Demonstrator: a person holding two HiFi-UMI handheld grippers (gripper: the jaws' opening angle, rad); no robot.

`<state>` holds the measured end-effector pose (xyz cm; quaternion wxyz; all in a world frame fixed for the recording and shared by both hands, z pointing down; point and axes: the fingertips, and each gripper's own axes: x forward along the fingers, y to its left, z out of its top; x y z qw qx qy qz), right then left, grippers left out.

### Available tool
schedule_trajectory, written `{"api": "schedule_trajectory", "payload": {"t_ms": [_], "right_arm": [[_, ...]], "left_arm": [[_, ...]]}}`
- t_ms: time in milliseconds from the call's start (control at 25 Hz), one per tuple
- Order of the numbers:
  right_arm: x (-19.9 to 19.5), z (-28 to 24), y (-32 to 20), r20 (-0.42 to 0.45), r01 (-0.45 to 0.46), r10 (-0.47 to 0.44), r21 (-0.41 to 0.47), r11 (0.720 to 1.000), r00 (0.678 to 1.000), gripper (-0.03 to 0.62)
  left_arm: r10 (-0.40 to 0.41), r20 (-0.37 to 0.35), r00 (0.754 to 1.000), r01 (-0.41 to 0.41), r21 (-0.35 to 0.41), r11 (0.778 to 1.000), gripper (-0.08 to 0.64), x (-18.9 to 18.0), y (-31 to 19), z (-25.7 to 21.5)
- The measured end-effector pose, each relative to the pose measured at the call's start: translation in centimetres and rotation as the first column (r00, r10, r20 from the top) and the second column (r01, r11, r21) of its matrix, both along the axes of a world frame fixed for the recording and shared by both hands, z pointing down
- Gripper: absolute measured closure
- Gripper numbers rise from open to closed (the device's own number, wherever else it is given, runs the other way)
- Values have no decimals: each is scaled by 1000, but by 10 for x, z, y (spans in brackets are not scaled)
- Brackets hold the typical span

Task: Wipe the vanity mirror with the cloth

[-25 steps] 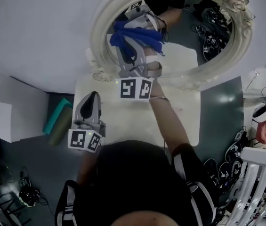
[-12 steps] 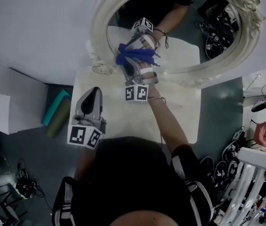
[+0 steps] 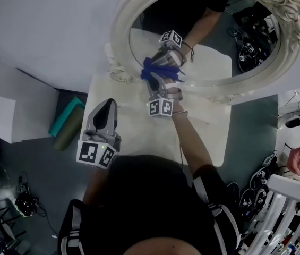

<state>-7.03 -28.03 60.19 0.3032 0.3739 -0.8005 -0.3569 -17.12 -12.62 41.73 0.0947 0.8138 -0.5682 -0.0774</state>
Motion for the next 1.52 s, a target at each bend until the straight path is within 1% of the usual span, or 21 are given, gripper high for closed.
{"api": "schedule_trajectory", "payload": {"t_ms": [160,240,320,360,400,440,480,520,560,640,680,720,800,840,880,920,1000,1080,1160,1280,1520], "right_arm": [[1,-3,4,3,13,-13,-36,999,1000,531],[6,-19,10,51,15,-14,-9,1000,999,529],[13,-51,17,172,10,-16,34,999,985,528],[18,-73,21,256,4,-17,49,999,966,528],[24,-98,25,351,-5,-15,55,998,936,528],[32,-122,29,452,-14,-11,51,999,892,528],[42,-146,32,555,-24,0,36,999,832,528],[53,-169,34,652,-33,15,15,999,758,528],[66,-190,36,737,-41,29,-2,999,675,528],[95,-232,42,860,-59,31,-1,998,509,528],[110,-251,46,898,-74,23,11,997,439,528],[125,-268,50,925,-91,9,27,996,379,528],[155,-301,59,958,-133,-27,67,989,284,528],[170,-315,62,968,-160,-43,85,983,248,528],[185,-328,64,973,-191,-57,101,976,223,528],[200,-339,66,976,-224,-69,116,968,207,528],[226,-357,63,976,-293,-77,135,946,202,528],[249,-367,54,978,-357,-58,128,925,198,528],[270,-371,43,983,-405,-37,109,908,181,528],[287,-373,28,985,-426,-18,90,900,170,528],[282,-382,22,983,-445,8,75,892,182,526]], "left_arm": [[7,3,1000,-7,26,1000,549,5,3,-9],[16,1,1000,-16,37,999,549,10,3,-13],[26,0,1000,-26,45,999,549,15,2,-16],[31,-1,1000,-31,48,998,549,16,1,-17],[36,-2,999,-36,50,998,549,17,0,-18],[41,-4,999,-41,51,998,549,19,-1,-18],[48,-6,999,-47,54,997,549,21,-3,-19],[54,-8,998,-54,57,997,549,23,-5,-20],[62,-9,998,-61,62,996,549,26,-8,-21],[78,-8,997,-78,75,994,549,32,-11,-25],[87,-8,996,-86,83,993,549,35,-12,-28],[96,-8,995,-95,90,991,549,38,-13,-31],[111,-7,994,-110,99,989,549,42,-13,-34],[118,-7,993,-117,101,988,549,44,-13,-35],[124,-8,992,-122,102,987,549,46,-12,-36],[129,-8,992,-128,102,987,549,48,-12,-36],[138,-8,990,-136,101,986,549,50,-11,-35],[144,-8,990,-143,100,985,549,53,-10,-35],[146,-7,989,-145,100,984,549,54,-9,-35],[143,-7,990,-142,96,985,549,55,-8,-34],[122,-14,992,-120,83,989,549,50,-8,-28]]}}
